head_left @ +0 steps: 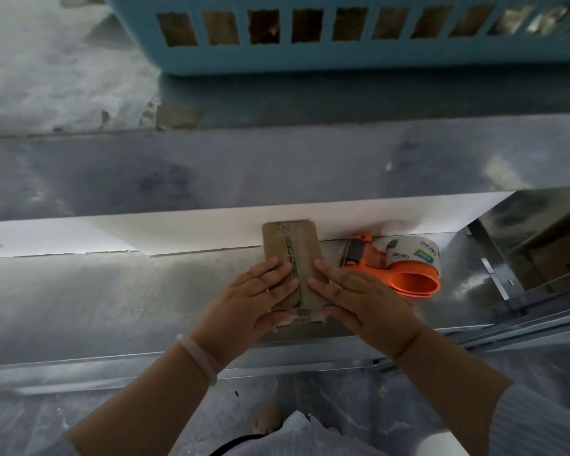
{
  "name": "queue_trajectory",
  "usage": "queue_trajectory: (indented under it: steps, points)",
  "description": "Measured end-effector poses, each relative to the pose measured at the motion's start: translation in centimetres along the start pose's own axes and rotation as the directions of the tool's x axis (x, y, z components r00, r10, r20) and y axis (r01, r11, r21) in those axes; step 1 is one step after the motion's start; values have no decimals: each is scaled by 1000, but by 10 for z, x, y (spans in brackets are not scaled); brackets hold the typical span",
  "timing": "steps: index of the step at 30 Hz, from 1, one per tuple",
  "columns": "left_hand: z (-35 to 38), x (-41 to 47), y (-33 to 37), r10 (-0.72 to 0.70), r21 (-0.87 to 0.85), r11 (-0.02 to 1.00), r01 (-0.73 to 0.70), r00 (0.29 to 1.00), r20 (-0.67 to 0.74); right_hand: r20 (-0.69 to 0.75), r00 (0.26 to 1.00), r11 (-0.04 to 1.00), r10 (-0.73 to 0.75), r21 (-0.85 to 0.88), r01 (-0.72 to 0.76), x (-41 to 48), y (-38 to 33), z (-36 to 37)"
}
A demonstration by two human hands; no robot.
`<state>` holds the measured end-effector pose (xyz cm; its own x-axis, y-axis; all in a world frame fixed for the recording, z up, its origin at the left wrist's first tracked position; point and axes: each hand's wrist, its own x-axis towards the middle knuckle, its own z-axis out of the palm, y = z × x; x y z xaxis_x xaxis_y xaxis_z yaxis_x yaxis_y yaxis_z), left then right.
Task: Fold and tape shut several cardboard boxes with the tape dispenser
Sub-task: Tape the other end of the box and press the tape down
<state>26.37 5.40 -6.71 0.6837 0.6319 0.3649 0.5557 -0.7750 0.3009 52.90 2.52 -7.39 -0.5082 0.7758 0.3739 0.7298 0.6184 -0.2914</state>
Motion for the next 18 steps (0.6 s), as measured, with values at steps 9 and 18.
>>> queue_trajectory:
  steps: [9,18]
  points:
    - [4,0,25,-81,58,995,86,992,-94,-90,988,990,129,66,-123,-10,-2,-13]
    - [6,2,33,-8,-65,998,-3,985,-175,-141,990,997,-17,77,28,3,-13,-15]
